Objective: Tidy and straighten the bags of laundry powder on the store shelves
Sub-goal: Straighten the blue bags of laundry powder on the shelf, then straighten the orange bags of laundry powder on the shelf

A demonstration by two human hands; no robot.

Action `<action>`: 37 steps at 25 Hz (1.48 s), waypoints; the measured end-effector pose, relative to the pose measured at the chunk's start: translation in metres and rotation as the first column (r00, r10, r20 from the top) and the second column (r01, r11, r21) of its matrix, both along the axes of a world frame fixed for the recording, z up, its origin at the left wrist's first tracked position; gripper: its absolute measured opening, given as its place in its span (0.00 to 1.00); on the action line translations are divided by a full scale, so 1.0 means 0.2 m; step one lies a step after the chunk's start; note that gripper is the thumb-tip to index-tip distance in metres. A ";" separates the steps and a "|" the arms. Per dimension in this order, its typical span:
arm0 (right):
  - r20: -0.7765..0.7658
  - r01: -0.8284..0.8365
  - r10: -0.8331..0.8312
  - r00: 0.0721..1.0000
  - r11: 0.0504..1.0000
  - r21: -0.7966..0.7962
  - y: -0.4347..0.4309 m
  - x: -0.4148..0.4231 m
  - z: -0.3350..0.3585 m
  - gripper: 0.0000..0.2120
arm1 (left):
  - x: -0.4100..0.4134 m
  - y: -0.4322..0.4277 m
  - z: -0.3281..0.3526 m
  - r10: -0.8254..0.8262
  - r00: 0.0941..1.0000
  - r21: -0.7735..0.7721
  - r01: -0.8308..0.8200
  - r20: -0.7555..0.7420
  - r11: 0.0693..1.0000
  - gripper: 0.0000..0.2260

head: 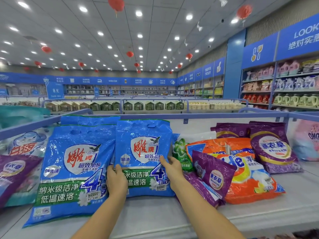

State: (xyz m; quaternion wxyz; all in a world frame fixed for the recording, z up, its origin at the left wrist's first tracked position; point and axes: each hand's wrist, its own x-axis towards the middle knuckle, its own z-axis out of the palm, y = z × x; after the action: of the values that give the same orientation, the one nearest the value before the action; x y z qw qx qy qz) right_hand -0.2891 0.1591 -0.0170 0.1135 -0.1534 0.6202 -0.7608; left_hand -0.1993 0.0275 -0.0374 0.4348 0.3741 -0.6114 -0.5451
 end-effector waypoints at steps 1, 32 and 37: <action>-0.040 0.023 -0.023 0.999 1.000 0.008 0.00 -0.01 0.00 0.09 | 0.00 0.00 -0.01 -0.005 1.000 -0.005 0.004 -0.004 1.000 0.16; -0.699 0.397 -0.198 0.687 0.908 0.133 0.90 -0.10 0.36 0.11 | 0.11 0.30 0.18 -0.069 0.996 -0.422 0.037 -0.060 0.906 0.23; -0.513 0.630 -0.443 0.736 0.725 0.278 1.37 -0.41 0.16 0.15 | 0.09 0.70 0.24 -0.418 0.908 -0.582 0.361 0.041 0.729 0.18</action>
State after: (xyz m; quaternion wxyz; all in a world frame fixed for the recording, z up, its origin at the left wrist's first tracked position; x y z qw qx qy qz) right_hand -0.3708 0.4327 0.0153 -0.2193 -0.0898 0.7997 -0.5517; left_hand -0.1823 0.1679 0.0103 0.4312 0.0620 -0.7910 -0.4296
